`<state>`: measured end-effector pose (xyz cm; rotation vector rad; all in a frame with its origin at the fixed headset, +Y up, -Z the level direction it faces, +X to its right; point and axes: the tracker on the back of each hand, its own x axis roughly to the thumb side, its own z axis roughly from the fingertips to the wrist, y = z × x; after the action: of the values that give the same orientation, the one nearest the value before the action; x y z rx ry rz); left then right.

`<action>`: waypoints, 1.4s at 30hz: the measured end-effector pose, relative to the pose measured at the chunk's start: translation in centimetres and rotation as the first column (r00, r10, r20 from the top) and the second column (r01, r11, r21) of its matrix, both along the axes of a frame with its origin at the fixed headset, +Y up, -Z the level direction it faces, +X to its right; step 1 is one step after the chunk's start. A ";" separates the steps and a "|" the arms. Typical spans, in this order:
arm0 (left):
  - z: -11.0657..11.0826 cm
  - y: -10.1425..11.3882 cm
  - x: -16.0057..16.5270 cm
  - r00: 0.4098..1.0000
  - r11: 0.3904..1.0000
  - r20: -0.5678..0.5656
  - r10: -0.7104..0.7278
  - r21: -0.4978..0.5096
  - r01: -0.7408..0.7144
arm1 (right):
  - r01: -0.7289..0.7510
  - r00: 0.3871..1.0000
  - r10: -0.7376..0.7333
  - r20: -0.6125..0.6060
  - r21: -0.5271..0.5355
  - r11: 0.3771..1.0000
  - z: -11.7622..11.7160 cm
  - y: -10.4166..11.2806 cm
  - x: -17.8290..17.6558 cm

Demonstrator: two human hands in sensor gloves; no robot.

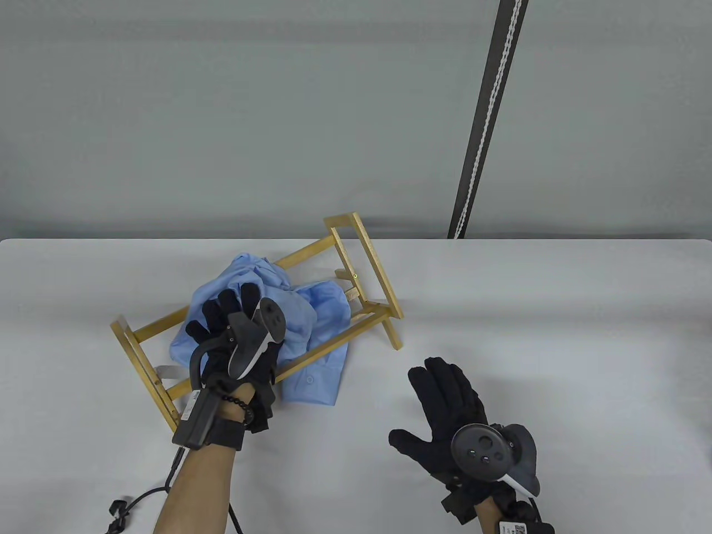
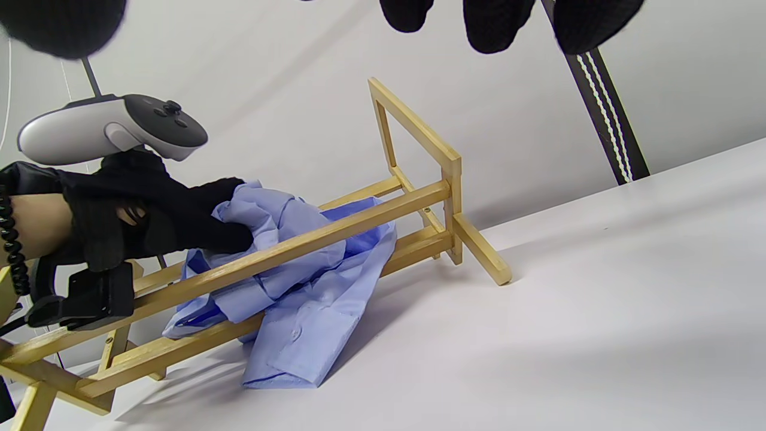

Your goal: Hang long-sleeve shirt on book rack

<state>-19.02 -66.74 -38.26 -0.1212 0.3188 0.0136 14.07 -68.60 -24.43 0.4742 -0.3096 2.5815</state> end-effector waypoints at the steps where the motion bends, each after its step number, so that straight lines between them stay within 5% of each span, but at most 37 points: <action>1: 0.1 0.2 0.0 1.000 1.000 0.014 0.018 -0.010 -0.017 | 0.001 1.000 -0.001 0.000 0.000 1.000 0.0 0.0 0.0; 7: 3.0 2.5 -0.3 0.981 0.991 0.138 0.136 -0.003 -0.137 | 0.000 1.000 0.000 0.006 -0.001 1.000 -0.1 0.0 0.0; 11: 5.6 3.7 -0.2 0.966 0.970 0.227 0.124 0.178 -0.167 | -0.005 1.000 0.005 0.010 0.000 1.000 -0.1 0.0 -0.2; 15: 7.3 4.1 0.1 0.952 0.961 0.278 0.130 0.200 -0.190 | -0.012 1.000 0.012 0.011 0.003 1.000 0.0 0.0 -0.4; 27: 11.4 3.6 0.7 0.923 0.950 0.370 0.104 0.238 -0.202 | -0.051 0.999 0.051 0.013 -0.004 0.999 0.1 -0.1 -1.1; 42: 15.6 0.4 2.1 0.896 0.944 0.437 0.076 0.259 -0.206 | -0.100 0.995 0.100 0.025 -0.009 0.995 0.1 -0.2 -1.7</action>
<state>-16.97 -66.31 -22.69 0.1564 -0.1312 0.1800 12.36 -68.75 -24.33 0.4660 -0.2909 2.6870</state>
